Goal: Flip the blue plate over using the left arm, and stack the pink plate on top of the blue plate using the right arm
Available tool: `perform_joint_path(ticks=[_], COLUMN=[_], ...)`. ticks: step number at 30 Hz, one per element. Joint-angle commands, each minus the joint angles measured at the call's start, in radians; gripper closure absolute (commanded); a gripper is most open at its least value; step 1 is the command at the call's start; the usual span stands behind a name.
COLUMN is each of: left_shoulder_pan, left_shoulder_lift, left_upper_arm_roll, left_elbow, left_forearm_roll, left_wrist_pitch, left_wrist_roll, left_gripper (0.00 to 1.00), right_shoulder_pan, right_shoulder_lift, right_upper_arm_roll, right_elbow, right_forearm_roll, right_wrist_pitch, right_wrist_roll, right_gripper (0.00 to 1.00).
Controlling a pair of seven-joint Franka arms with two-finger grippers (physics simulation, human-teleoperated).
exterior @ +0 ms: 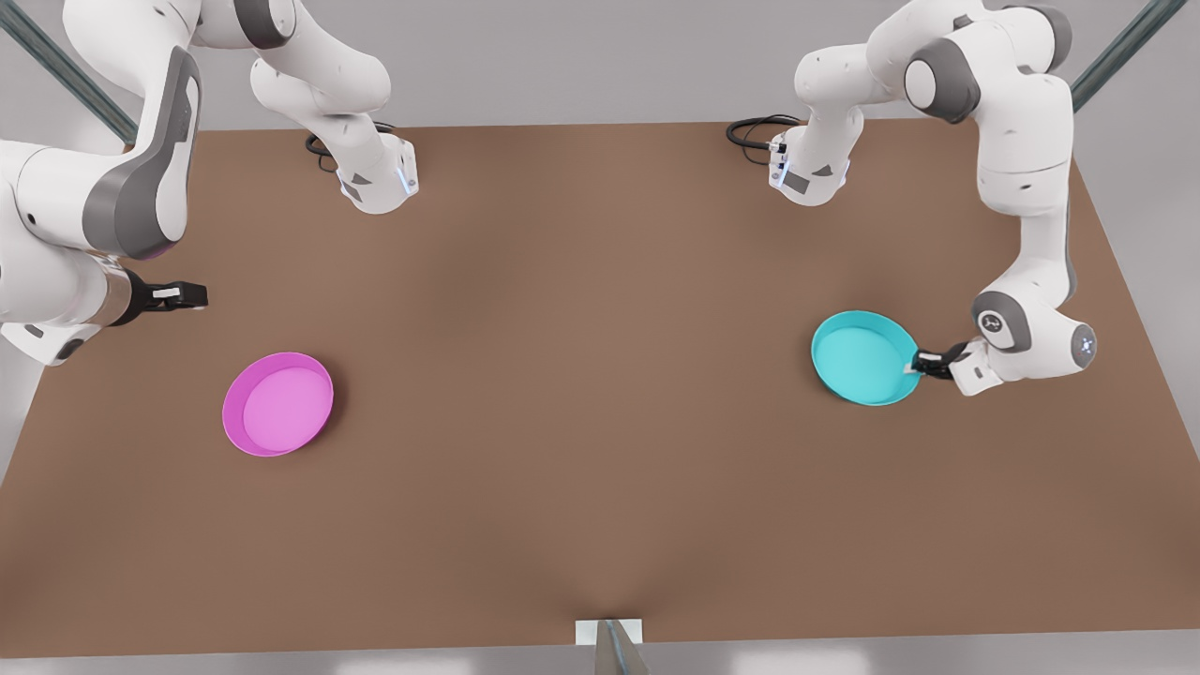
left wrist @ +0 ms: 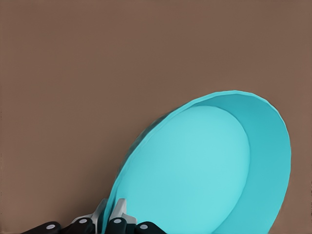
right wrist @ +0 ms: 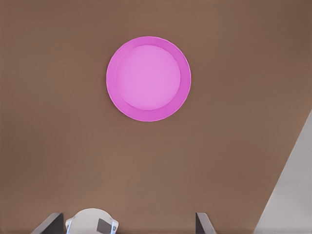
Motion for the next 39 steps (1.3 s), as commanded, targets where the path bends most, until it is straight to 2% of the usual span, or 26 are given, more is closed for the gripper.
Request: perform_joint_path(ticks=[1,6,9,12,14,16,18,20,22,23,25,30,33,37,39], left_shoulder_pan=[0.000,-0.043,-0.191,-0.318,-0.390,-0.479,-0.531,-0.570,-0.660,-0.707,-0.930,-1.205,-1.271,-1.317,-1.367], left_shoulder_lift=[-0.008,-0.095,-0.168,-0.165,-0.165,-0.154,-0.143,-0.111,-0.034,-0.002,0.084,0.220,0.240,0.391,0.415], left_upper_arm_roll=[0.000,0.002,0.011,0.011,0.003,0.003,-0.001,0.000,0.009,0.026,0.239,0.503,0.494,0.497,0.497], left_elbow=[0.011,0.012,0.043,0.233,0.313,0.483,0.557,0.630,0.687,0.693,0.727,0.747,0.736,0.747,0.744], left_forearm_roll=[0.003,0.049,0.201,0.262,0.311,0.428,0.488,0.563,0.683,0.693,0.704,0.727,0.922,1.126,1.212], left_wrist_pitch=[-0.013,-0.038,-0.044,-0.240,-0.298,-0.488,-0.562,-0.581,-0.584,-0.581,-0.569,-0.504,-0.535,-0.526,-0.544], left_wrist_roll=[-0.102,-0.190,-0.408,-0.634,-0.737,-0.899,-1.100,-1.114,-1.250,-1.332,-1.416,-1.563,-1.682,-1.861,-1.947], left_gripper=[0.79,0.79,0.79,0.79,0.79,0.79,0.79,0.79,0.79,0.79,0.79,0.79,0.79,0.79,0.79], right_shoulder_pan=[-0.001,-0.001,-0.011,-0.015,-0.017,-0.018,-0.021,-0.023,-0.025,-0.025,-0.025,-0.032,-0.037,-0.037,-0.040], right_shoulder_lift=[-0.001,0.002,0.006,0.006,0.006,0.008,0.008,0.008,0.008,0.008,0.009,0.017,0.020,0.020,0.020], right_upper_arm_roll=[0.000,0.000,0.001,0.000,0.000,0.001,0.001,0.001,0.001,0.001,0.001,0.001,0.001,0.001,0.001], right_elbow=[0.000,0.000,0.000,-0.001,-0.001,-0.001,-0.001,-0.001,-0.003,-0.003,-0.003,-0.003,-0.003,-0.001,-0.003], right_forearm_roll=[0.000,0.000,0.000,0.000,0.000,0.000,0.000,0.000,0.000,0.000,0.002,0.002,0.002,0.002,0.002], right_wrist_pitch=[0.000,0.000,0.000,0.000,0.000,0.000,0.000,0.000,-0.002,-0.002,0.000,0.000,0.000,0.000,0.000], right_wrist_roll=[0.000,0.000,0.000,0.000,0.000,0.000,0.000,-0.001,0.000,-0.001,-0.001,0.000,0.000,0.000,0.000], right_gripper=[0.00,0.00,0.00,0.00,0.00,0.00,0.00,0.00,0.00,0.00,0.00,0.00,0.00,0.00,0.00])
